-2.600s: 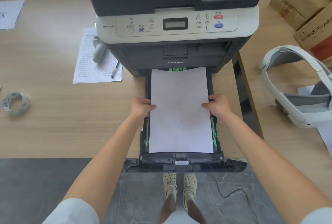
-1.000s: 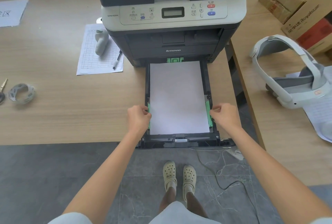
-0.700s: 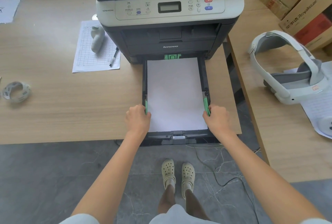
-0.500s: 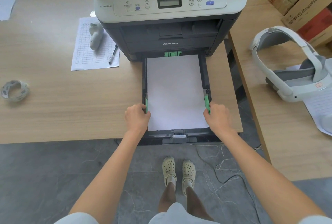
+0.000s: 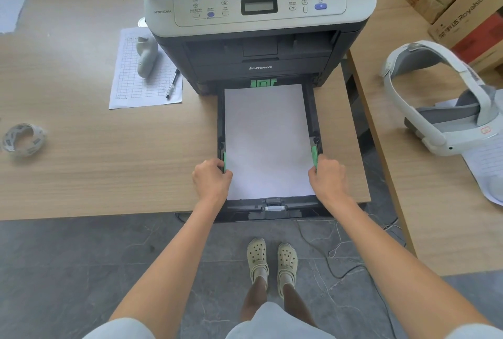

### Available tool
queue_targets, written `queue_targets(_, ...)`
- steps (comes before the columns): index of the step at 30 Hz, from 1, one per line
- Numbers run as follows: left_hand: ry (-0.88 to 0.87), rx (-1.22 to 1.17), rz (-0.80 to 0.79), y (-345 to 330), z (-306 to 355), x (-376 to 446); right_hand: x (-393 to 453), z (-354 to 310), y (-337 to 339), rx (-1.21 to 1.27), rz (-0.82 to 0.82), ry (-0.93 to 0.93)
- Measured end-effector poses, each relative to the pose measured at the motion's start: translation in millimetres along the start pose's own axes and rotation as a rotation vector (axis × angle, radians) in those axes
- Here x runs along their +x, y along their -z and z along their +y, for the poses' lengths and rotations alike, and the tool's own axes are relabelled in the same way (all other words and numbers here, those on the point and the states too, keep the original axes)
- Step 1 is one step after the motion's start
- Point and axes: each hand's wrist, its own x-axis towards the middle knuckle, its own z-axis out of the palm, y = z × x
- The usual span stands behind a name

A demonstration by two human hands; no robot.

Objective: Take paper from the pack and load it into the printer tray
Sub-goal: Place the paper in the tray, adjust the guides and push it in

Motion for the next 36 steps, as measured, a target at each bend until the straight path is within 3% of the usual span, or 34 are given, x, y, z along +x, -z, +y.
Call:
queue_targets(8, -0.107, -0.147, -0.198, 23.5, -16.2, 5.9, 1.0, 10.3, 18.5, 0.054, -0.107, -0.011)
queue_targets(14, -0.202, -0.149, -0.131, 54.0, -50.1, 1.4, -13.5, 32.6, 44.1, 0.118, -0.047, 0.016)
queue_targets(24, -0.020, -0.299, -0.088, 65.4, -115.7, -35.2, -63.0, 106.0, 39.0, 0.346, -0.032, -0.153)
queue_targets(28, 0.008, -0.309, -0.138, 49.3, -123.4, -65.5, -91.8, 97.7, 28.8, 0.519, -0.105, -0.230)
queue_targets(30, 0.041, -0.424, -0.186, 39.4, -118.8, -78.0, -102.8, 87.0, 22.2, 0.580, -0.112, -0.221)
queue_targets(36, 0.163, -0.631, -0.093, 24.2, -101.4, -88.7, -112.2, 66.2, 5.7, 0.520, -0.029, -0.230)
